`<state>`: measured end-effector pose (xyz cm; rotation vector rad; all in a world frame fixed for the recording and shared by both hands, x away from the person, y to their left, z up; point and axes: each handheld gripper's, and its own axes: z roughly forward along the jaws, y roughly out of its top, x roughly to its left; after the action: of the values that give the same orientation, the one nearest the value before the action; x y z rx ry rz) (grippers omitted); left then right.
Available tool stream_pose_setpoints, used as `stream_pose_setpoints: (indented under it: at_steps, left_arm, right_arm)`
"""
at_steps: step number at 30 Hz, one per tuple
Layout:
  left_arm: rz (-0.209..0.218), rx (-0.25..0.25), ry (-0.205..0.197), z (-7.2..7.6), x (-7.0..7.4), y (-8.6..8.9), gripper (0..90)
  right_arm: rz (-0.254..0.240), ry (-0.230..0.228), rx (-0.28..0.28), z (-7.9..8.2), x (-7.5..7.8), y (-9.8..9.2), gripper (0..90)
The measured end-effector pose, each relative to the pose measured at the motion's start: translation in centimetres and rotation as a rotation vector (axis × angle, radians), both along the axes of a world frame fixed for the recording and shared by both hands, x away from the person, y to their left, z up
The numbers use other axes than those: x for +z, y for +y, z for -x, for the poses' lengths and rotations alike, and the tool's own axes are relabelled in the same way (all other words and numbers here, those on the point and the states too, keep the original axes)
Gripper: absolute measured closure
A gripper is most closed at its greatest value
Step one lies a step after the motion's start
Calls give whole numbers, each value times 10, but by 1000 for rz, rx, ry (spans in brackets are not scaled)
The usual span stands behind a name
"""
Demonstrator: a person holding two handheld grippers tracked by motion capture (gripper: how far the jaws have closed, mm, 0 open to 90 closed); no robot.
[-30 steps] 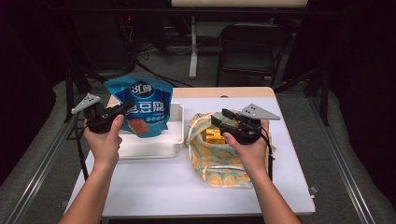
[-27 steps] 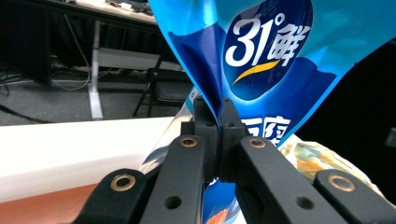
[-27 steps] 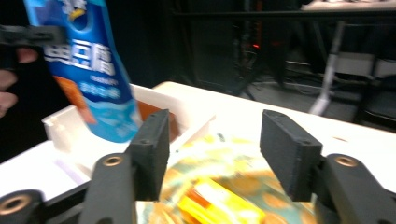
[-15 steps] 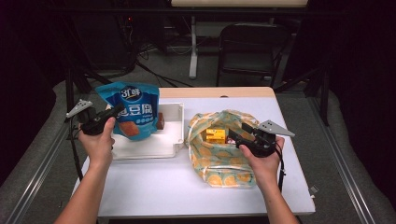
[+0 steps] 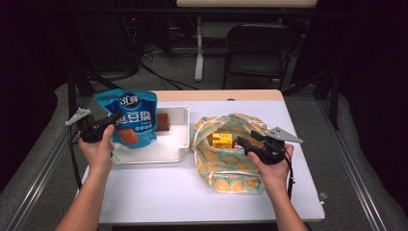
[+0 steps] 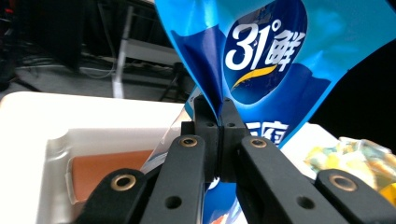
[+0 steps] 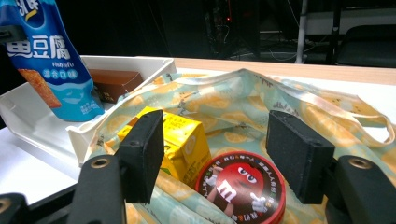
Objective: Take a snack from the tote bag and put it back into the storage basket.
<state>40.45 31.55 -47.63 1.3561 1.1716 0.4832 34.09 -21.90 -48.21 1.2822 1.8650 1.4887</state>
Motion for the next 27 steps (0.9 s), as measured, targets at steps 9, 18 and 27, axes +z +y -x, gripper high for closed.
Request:
stream_pose_setpoints:
  at_steps: [9,18,27]
  left_arm:
    - [-5,36,43,7,-6,13,869]
    - [-81,92,60,22,-2,9,488]
    - [-110,122,63,48,-1,1,313]
  right_arm:
    - [-5,5,-27,3,-4,-5,385]
    - [5,6,-31,8,-4,-9,385]
    - [-10,14,-21,18,-11,-16,706]
